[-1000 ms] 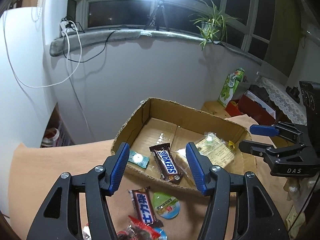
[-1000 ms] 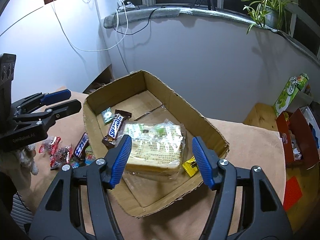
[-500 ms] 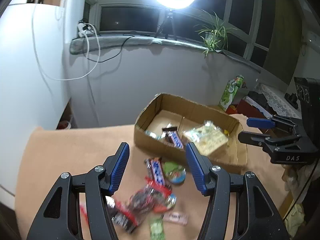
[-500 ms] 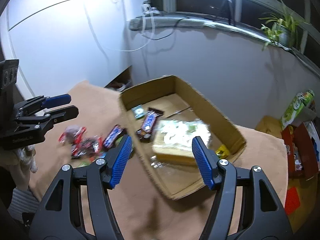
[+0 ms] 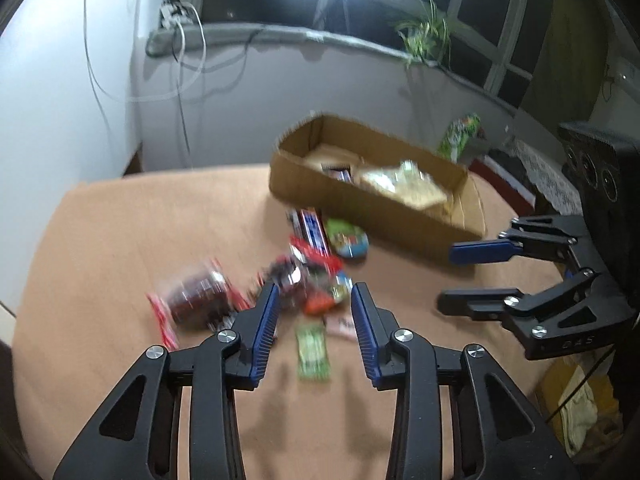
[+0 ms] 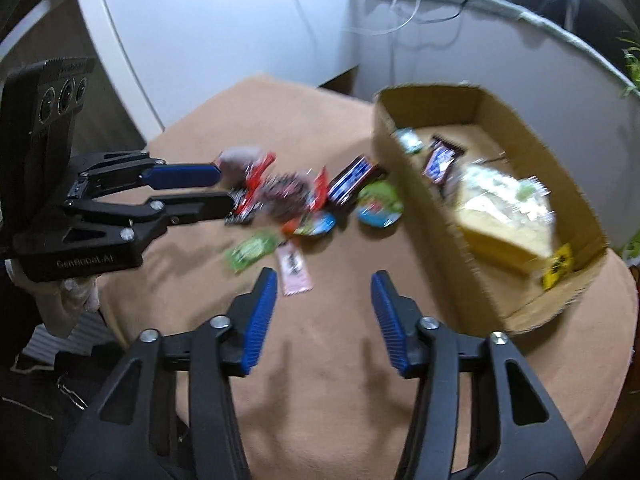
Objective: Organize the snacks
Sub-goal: 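Move both grippers back over the remaining snacks on the table, then grasp the green mint packet with the left gripper while the right gripper grasps the pink-white candy packet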
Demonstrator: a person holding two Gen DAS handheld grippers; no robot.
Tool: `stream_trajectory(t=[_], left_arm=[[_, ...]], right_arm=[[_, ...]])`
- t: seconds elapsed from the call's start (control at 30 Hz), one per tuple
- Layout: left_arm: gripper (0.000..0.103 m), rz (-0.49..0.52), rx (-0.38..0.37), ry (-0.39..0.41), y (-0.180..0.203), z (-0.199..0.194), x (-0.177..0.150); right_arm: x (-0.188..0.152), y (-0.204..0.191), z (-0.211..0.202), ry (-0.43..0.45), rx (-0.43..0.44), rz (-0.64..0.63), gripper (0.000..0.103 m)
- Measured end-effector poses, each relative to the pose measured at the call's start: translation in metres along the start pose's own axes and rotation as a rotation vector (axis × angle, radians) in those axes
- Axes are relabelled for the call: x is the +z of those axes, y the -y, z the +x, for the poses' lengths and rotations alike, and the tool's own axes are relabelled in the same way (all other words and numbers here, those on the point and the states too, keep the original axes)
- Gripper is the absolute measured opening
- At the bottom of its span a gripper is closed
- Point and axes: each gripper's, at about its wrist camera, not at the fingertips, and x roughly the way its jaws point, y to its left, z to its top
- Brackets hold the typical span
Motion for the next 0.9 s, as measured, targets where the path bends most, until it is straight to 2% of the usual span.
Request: stream_trajectory(t=[0.03,0.17,0.4,0.67,0.9], left_arm=[[0.03,0.002,-0.003,-0.015,0.001,0.003,-0.005],[0.03,0.002,-0.004,-0.068,0.002,0.015,-0.022],[0.029,0.006,-0.001,-0.124,0.001,0.033,-0.032],[0.029,0.022,0.013,-0.152,0.002,0.043,-0.033],[0.023,0.07,0.052,-0.157,0.004,0.045,-0.032]], right_arm=[[-0.001,-0.001,0.005,-0.013,0.005,-0.003,0.047],[-0.005,-0.007,0.021,-0.062,0.021,-0.025,0.046],[-0.004,-0.01,0.041,-0.108,0.033,-0.051,0.043],[0.002,-0.011,0.054,-0.129,0.026,-0.079,0.043],[0.006,-0.013,0.067,-0.143,0.028,-0.09,0.04]])
